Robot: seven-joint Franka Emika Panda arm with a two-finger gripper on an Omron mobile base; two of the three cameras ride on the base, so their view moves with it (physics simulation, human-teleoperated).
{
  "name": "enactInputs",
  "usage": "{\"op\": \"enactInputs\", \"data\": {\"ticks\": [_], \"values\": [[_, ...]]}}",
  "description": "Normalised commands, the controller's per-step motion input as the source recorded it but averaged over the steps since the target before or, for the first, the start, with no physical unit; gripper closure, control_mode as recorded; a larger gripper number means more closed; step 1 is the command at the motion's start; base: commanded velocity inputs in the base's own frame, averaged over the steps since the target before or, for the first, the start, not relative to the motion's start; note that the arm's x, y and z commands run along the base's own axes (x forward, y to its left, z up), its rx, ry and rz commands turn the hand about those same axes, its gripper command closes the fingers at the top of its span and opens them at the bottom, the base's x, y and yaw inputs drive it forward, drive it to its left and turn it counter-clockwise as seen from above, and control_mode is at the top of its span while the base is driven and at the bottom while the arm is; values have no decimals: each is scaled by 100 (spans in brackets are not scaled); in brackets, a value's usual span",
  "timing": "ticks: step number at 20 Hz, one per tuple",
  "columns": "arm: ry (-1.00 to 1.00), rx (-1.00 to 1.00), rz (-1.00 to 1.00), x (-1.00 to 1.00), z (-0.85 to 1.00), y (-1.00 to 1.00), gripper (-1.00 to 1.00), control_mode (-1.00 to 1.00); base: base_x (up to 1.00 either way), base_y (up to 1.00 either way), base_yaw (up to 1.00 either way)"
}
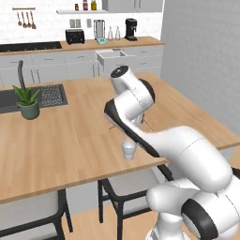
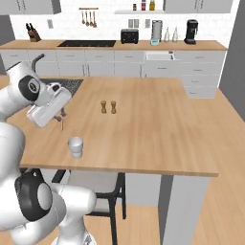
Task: Take a straw from the drawer in front and place it inside the glass cup on the dining counter.
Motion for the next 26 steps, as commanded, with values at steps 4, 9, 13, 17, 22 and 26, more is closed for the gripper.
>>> {"op": "enactInputs", "data": {"ticks": [4, 9, 13, 17, 22, 26], "values": [[-9, -48, 0, 31, 39, 0, 100, -100, 0, 0, 0], [-1, -51, 0, 26, 22, 0, 100, -100, 0, 0, 0], [1, -50, 0, 21, -2, 0, 100, -100, 0, 0, 0], [10, -31, 0, 8, -15, 0, 100, -100, 0, 0, 0], [13, -17, 0, 14, -27, -6, 100, -100, 0, 0, 0], [17, -8, 0, 15, -21, -9, 100, -100, 0, 0, 0]]}}
